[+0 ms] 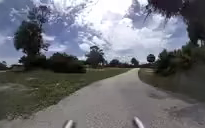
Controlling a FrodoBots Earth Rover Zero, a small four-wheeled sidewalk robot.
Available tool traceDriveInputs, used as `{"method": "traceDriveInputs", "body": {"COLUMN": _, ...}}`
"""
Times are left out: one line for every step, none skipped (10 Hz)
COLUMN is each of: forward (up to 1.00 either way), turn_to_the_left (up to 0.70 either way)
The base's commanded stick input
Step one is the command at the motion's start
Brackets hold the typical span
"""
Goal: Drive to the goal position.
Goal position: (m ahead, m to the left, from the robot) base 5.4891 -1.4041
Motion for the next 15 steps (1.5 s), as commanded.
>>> {"method": "traceDriveInputs", "body": {"forward": 0.85, "turn_to_the_left": 0.00}}
{"method": "traceDriveInputs", "body": {"forward": 0.85, "turn_to_the_left": 0.00}}
{"method": "traceDriveInputs", "body": {"forward": 0.85, "turn_to_the_left": 0.00}}
{"method": "traceDriveInputs", "body": {"forward": 0.85, "turn_to_the_left": 0.00}}
{"method": "traceDriveInputs", "body": {"forward": 0.85, "turn_to_the_left": 0.00}}
{"method": "traceDriveInputs", "body": {"forward": 0.85, "turn_to_the_left": 0.00}}
{"method": "traceDriveInputs", "body": {"forward": 0.85, "turn_to_the_left": 0.00}}
{"method": "traceDriveInputs", "body": {"forward": 0.85, "turn_to_the_left": 0.00}}
{"method": "traceDriveInputs", "body": {"forward": 0.85, "turn_to_the_left": -0.01}}
{"method": "traceDriveInputs", "body": {"forward": 0.85, "turn_to_the_left": -0.04}}
{"method": "traceDriveInputs", "body": {"forward": 0.85, "turn_to_the_left": -0.28}}
{"method": "traceDriveInputs", "body": {"forward": 0.85, "turn_to_the_left": -0.33}}
{"method": "traceDriveInputs", "body": {"forward": 0.85, "turn_to_the_left": -0.34}}
{"method": "traceDriveInputs", "body": {"forward": 0.85, "turn_to_the_left": -0.34}}
{"method": "traceDriveInputs", "body": {"forward": 0.85, "turn_to_the_left": -0.22}}
